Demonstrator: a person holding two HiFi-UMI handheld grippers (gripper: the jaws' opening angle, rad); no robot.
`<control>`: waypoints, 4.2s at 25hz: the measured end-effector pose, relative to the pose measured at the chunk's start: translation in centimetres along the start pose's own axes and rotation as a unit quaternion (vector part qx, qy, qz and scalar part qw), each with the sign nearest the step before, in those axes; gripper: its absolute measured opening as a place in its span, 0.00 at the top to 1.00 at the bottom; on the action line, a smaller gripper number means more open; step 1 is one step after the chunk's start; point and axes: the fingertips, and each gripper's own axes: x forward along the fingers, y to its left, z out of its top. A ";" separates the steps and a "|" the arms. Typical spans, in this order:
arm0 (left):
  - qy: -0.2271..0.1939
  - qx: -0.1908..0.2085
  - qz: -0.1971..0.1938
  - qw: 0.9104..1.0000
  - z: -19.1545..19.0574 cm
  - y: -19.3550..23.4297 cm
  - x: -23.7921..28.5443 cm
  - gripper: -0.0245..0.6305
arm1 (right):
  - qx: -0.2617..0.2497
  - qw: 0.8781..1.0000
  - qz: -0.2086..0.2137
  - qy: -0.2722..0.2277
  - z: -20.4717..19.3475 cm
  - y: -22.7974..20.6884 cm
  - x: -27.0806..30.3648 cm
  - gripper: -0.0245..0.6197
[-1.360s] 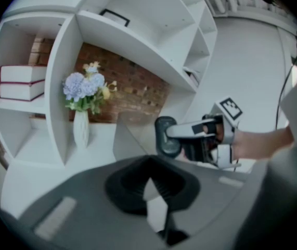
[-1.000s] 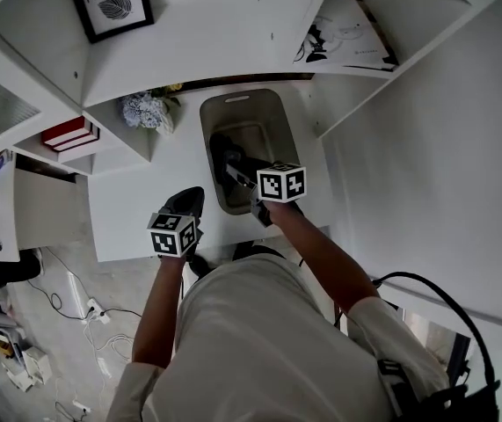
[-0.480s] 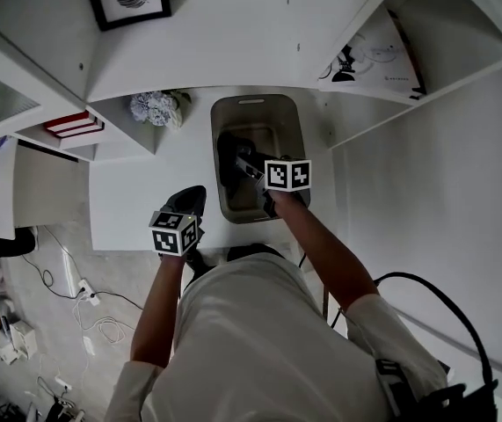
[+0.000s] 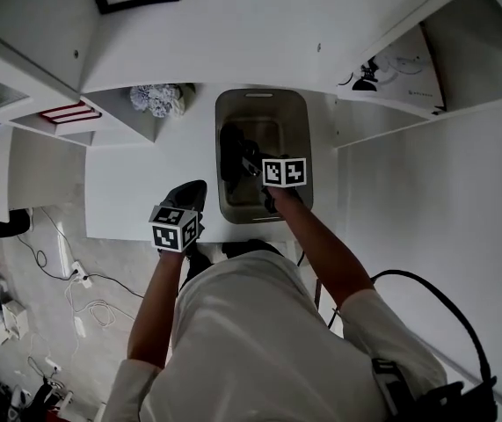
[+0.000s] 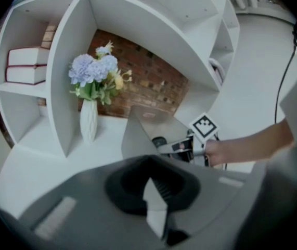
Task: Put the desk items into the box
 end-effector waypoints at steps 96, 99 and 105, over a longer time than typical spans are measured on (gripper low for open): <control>-0.007 0.088 -0.110 0.990 -2.1 -1.2 -8.9 0.96 | -0.106 0.964 -0.190 -0.152 -4.9 6.9 -15.5 0.96; -0.009 0.094 -0.123 0.988 -2.1 -1.4 -10.3 0.96 | -0.088 0.962 -0.194 -0.172 -6.4 8.3 -16.5 0.96; -0.013 0.107 -0.140 0.984 -2.3 -2.2 -11.4 0.96 | -0.084 0.959 -0.190 -0.194 -8.3 10.7 -17.8 0.96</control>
